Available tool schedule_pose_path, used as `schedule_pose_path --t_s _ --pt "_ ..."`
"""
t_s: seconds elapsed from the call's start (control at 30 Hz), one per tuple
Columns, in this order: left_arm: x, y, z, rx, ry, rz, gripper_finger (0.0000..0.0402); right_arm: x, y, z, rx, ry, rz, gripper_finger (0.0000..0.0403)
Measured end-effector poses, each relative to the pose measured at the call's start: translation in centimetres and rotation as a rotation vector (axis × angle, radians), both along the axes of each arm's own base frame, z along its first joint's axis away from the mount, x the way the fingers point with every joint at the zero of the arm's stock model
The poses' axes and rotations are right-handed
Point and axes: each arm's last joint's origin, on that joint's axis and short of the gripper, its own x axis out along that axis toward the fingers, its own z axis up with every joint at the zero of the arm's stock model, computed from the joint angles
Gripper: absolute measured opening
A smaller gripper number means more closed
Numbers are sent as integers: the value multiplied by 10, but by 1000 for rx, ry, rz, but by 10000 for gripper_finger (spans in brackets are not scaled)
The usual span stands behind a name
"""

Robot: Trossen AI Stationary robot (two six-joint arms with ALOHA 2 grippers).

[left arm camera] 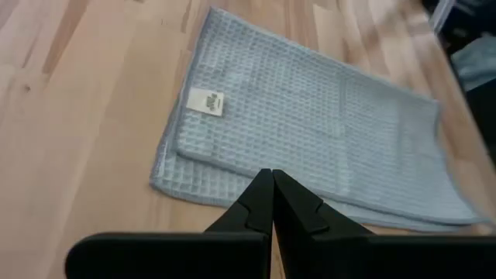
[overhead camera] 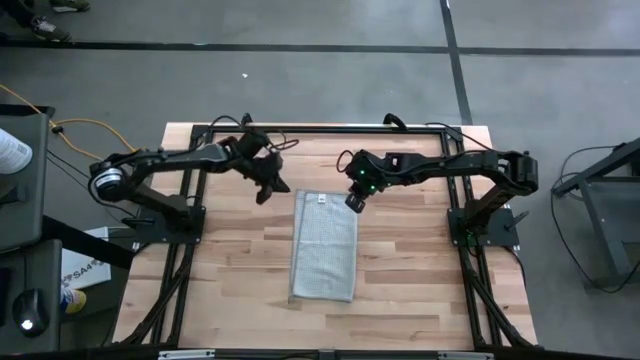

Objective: Fold microfiber towels
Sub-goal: Fold the gray towel

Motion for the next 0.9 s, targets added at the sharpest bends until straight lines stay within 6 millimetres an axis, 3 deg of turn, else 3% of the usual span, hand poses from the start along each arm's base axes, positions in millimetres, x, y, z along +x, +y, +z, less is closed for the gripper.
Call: schedule_pose_path --t_s 0.43,0.9 --pt "13 12 -22 -103 0 15 8 0 1 0 -2 0 2 2" --pt "20 14 -29 -116 -16 21 129 -1 0 -1 3 11 -5 2"
